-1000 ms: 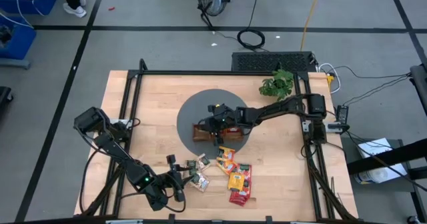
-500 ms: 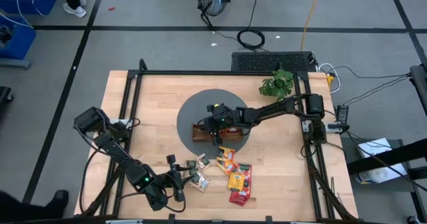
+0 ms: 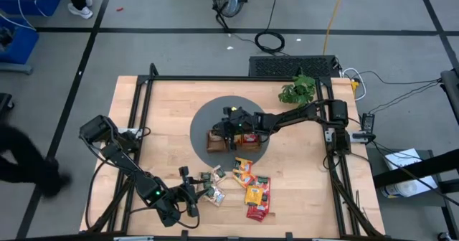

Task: Pick & Place Tea
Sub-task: Adjust the orange tea bag on the table

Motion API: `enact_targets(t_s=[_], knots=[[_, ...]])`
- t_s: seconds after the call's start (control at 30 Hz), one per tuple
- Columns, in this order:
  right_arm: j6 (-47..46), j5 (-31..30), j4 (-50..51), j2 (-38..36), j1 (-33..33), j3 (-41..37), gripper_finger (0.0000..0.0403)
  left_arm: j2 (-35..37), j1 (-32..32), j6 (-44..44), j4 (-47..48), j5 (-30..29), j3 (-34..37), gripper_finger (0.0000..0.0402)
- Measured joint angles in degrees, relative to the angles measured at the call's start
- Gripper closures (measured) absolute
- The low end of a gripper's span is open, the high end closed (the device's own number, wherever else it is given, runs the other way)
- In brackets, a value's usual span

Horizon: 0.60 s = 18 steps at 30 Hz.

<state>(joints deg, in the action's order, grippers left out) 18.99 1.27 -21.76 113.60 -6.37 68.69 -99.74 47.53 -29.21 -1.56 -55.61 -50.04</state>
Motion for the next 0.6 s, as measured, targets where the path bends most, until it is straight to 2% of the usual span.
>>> enact_targets(t_s=[0.2,0.37,0.5,0.6], knots=[[6.5,-6.2,-0.2,-3.8,1.4,0.0,0.028,0.0,0.0,-0.3,0.0,0.0,0.0,0.0259],[6.1,-8.5,7.2,-12.3,4.4,0.0,0.0292,0.0,0.0,-1.5,0.1,0.1,0.0,0.0259],[5.8,-6.7,15.8,-21.9,8.2,-2.5,0.0331,0.0,0.0,-3.3,0.0,0.1,0.0,0.0259],[4.4,-5.9,16.5,-29.5,12.4,-7.8,0.0381,0.0,-0.5,-6.6,-1.6,0.3,0.0,0.0259]])
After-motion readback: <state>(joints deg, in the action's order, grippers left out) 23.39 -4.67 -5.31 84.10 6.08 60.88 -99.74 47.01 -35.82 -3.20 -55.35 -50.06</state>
